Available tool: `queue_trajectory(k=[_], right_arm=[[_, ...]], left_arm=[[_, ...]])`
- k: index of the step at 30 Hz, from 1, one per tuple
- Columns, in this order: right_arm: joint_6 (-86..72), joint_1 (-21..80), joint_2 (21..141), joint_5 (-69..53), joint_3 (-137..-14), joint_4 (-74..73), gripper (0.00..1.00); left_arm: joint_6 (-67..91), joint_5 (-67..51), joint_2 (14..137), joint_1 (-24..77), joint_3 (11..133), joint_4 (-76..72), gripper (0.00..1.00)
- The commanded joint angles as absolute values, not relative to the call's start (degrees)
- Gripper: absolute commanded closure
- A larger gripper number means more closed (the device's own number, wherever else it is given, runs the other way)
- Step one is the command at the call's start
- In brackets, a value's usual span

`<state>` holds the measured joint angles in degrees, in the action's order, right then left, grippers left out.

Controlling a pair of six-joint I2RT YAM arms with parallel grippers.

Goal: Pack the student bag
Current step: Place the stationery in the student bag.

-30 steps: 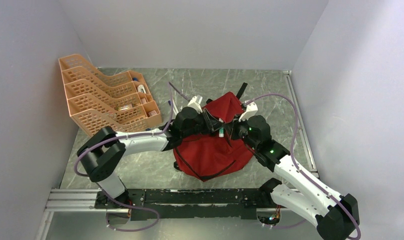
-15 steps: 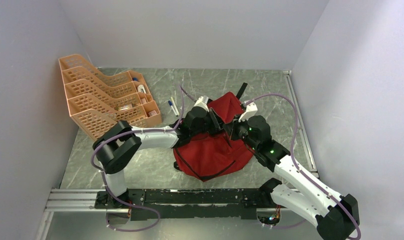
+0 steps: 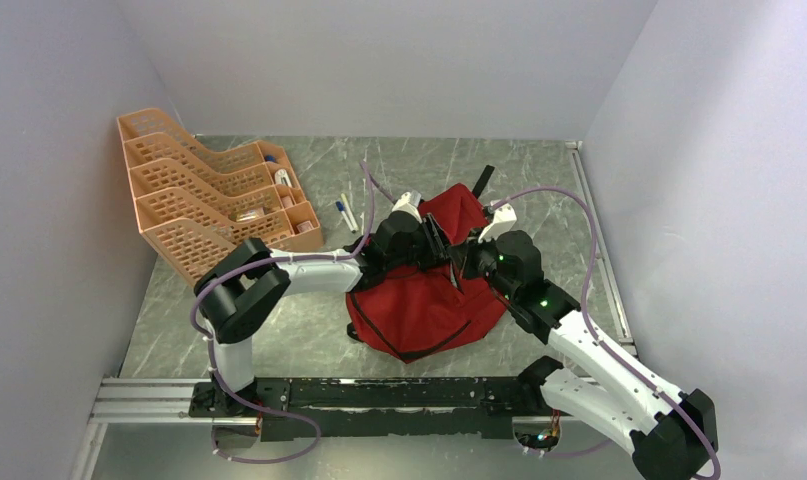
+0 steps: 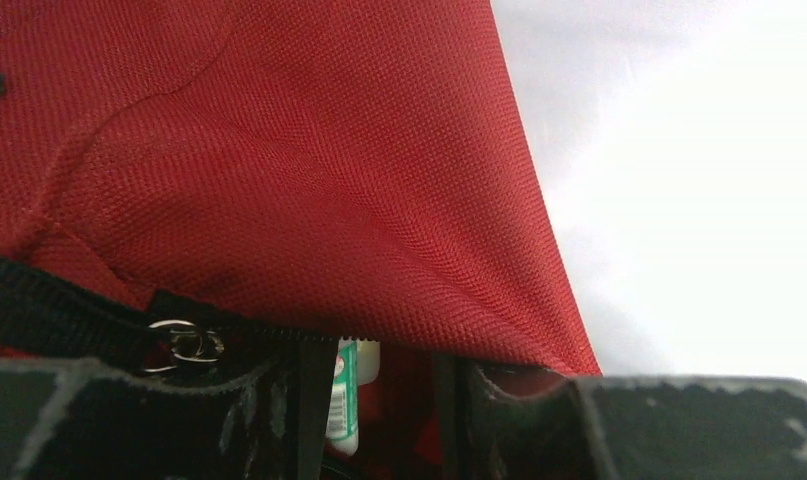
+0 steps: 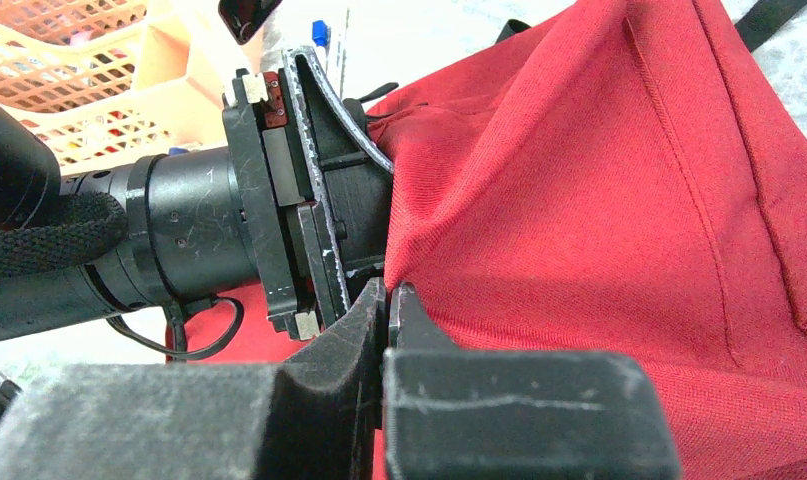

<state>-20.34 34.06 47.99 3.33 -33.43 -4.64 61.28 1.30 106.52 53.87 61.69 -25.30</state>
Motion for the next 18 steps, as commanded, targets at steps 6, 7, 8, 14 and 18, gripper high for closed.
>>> queue_trajectory(k=[6,7,8,14,18], right_arm=[[-19.63,34.89,46.33,2.7,-34.03,-4.28,1.0],[-19.46,34.89,46.18,3.13,-34.01,-4.3,1.0],[-19.34,34.89,46.07,3.51,-33.94,-4.31,1.0],[-18.81,34.93,46.69,4.09,-34.19,-3.9,1.0],[-19.26,34.9,47.26,3.46,-33.78,-2.99,1.0]], left_arm=[[54.84,2.07,98.83,54.21,59.1,-24.1,0.6],[53.79,1.87,97.56,54.17,58.09,-23.57,0.61],[52.58,1.38,96.36,54.24,56.84,-23.34,0.61],[46.08,-2.05,85.81,54.28,45.69,-25.18,0.61],[40.58,-0.29,77.64,54.26,37.76,-25.66,0.6]])
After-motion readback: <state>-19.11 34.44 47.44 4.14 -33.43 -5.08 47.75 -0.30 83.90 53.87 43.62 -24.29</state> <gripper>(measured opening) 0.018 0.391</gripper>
